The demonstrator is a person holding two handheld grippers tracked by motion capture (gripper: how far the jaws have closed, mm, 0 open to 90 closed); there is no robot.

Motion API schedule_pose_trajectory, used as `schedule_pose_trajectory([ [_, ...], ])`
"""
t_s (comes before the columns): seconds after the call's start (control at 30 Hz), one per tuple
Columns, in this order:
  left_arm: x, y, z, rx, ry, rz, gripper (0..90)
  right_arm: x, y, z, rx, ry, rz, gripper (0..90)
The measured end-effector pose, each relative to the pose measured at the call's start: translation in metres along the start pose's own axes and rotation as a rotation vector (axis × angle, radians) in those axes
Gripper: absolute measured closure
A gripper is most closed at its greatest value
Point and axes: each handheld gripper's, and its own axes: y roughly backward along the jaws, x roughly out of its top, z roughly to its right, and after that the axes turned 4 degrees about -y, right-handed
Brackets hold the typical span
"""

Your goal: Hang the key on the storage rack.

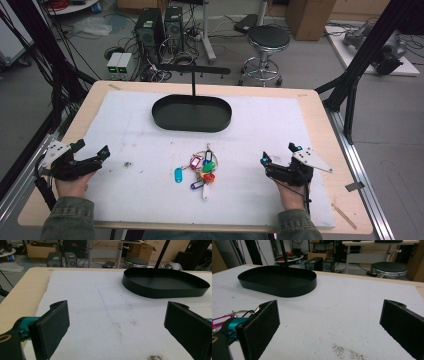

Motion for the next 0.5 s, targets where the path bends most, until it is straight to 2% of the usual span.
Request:
schedule_pose_trajectory([
  [0.5,-0.0001,-0.0005,0.0002,-0.001,-0.002,-0.005,6.6,-0.0022,-0.0078,-0.0089,0.056,0.012,-0.050,1.7],
])
